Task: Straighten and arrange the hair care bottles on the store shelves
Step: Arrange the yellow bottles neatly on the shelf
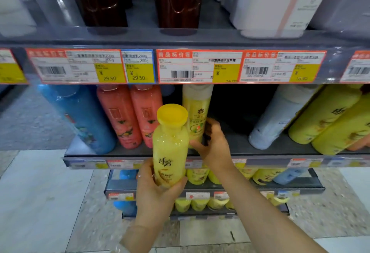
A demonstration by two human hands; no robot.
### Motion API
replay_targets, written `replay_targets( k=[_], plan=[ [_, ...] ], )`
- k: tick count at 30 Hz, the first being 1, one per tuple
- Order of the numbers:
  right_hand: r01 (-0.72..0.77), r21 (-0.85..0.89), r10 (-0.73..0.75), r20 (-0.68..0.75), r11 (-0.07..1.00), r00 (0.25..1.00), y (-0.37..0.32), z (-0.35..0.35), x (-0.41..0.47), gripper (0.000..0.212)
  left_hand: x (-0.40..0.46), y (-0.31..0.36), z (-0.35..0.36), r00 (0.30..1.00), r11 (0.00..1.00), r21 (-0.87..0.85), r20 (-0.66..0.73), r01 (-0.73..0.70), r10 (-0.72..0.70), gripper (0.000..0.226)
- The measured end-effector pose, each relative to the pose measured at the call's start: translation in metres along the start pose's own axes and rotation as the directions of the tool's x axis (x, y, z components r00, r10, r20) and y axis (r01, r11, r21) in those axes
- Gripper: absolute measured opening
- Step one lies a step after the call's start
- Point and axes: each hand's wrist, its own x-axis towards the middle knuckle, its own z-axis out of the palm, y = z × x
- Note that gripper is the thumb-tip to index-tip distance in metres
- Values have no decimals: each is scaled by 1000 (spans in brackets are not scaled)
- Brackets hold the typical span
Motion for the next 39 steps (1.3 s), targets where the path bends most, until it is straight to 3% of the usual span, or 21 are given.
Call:
replay_targets(
  k=[2,4,7,10,14,19,29,39],
  plan=[
    [-70,31,73,-138,997,988,11,-17,-13,62,-1,0,8,1000,1000,0,16,22,-22,57],
    [-96,73,117,-380,993,918,24,-43,-31,46,-4,0,19,999,999,-11,34,43,-43,56],
    [-118,34,116,-574,992,811,44,-84,-36,60,-7,0,37,997,999,-5,70,45,-44,56],
    [-142,59,152,-489,988,859,52,-109,-12,84,-7,-1,53,995,1000,23,102,15,-18,53],
    [-80,62,96,-322,995,942,53,-123,7,64,-3,4,65,994,999,42,110,-5,1,56],
    [-112,-5,104,-343,994,934,53,-122,10,58,5,7,69,997,998,61,82,-7,2,55],
    [-93,-29,87,-182,995,979,22,-56,8,70,13,3,68,997,996,84,77,-9,2,56],
    [-108,-60,93,-218,992,972,15,-46,2,71,11,-2,66,998,995,102,64,-16,9,65]
  ],
)
